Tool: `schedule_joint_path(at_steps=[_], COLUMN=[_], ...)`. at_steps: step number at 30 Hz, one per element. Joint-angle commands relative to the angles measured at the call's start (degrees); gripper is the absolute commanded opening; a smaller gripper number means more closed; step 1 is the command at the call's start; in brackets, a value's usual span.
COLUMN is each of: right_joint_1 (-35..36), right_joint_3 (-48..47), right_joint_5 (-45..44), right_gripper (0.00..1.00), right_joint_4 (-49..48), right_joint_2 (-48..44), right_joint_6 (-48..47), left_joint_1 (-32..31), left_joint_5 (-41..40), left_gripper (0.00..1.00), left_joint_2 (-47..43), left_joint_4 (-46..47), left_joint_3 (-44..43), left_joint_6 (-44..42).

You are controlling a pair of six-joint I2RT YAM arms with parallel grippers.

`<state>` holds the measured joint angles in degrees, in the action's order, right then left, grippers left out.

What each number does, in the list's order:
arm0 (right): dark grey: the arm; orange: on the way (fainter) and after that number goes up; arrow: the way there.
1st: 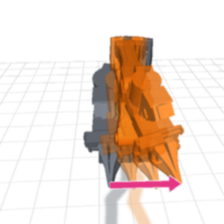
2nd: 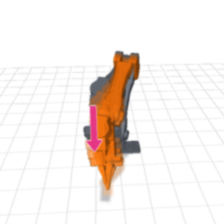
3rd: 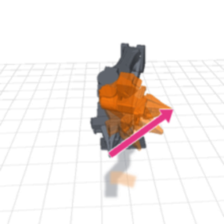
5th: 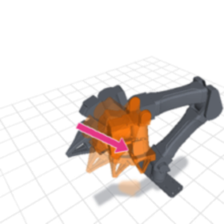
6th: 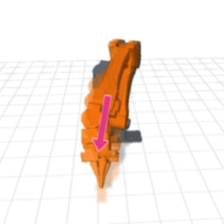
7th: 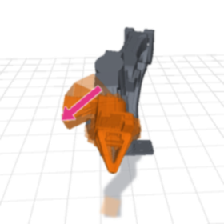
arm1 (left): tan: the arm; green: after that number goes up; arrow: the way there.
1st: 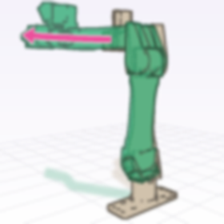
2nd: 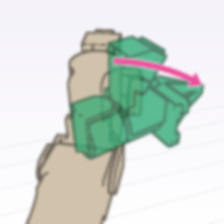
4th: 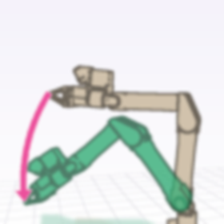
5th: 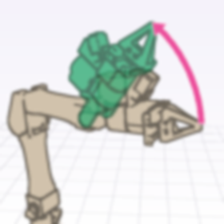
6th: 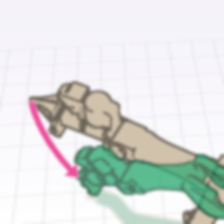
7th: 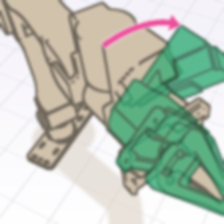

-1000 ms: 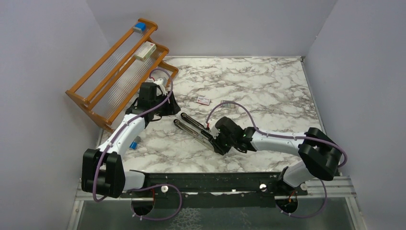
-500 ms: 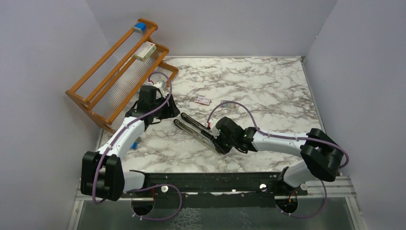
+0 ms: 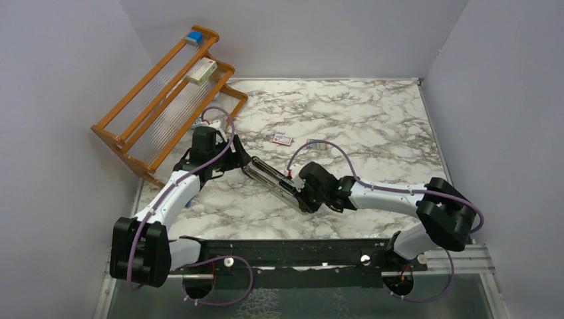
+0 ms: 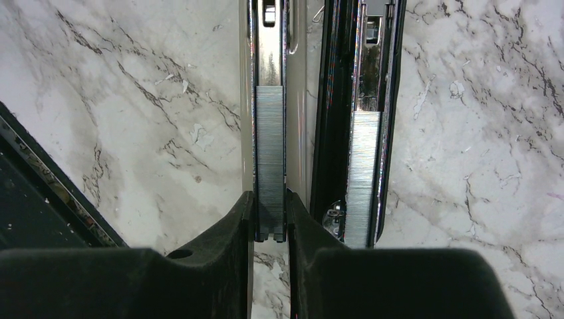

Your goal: Load the staples into the stapler

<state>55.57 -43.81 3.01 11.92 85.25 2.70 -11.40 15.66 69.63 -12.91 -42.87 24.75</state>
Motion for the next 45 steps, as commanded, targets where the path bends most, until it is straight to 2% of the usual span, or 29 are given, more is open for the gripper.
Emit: schedule_joint_path(at_steps=[1,7,15,20,23,31,37,45], right_joint_1=[0.48,0.55,0.59,0.59,0.59,0.59,0.59,0.55], right_joint_3=[-1.29,-2.67,3.99,7.42,7.94,7.82,8.02,8.00], right_joint_5=[-2.43,-2.02,2.11,1.46,2.82,3.72,3.31,3.33], right_gripper=[0.01,0.01,0.01,0.01,0.01,0.01,0.18,0.25], right_joint_4=[-2.76,-12.07,-30.81,-38.59,-40.46,-39.37,-38.35,-38.06], right_joint_2=[1.02,1.74,5.88,6.31,6.94,8.14,9.17,9.65], right_joint_6=[-1.84,-4.12,-7.47,-8.07,-7.93,-8.55,-8.77,-8.62], left_joint_1=[0.41,0.41,0.41,0.42,0.40,0.41,0.41,0.41], left_joint_5=[2.40,2.12,-1.37,-1.07,-0.68,-1.91,-2.10,-1.94], left_gripper=[0.75,0.81,0.82,0.82,0.82,0.82,0.82,0.82], left_joint_2=[-3.53,-8.95,-11.85,-10.78,-9.30,-8.18,-6.19,-4.95], left_joint_4=[7.46,16.35,18.74,25.89,31.85,35.00,37.02,37.25], left_joint_3=[5.59,14.74,19.87,24.52,27.41,29.51,30.20,29.62], left_joint_6=[7.99,18.18,21.78,25.61,29.25,31.23,32.18,31.71])
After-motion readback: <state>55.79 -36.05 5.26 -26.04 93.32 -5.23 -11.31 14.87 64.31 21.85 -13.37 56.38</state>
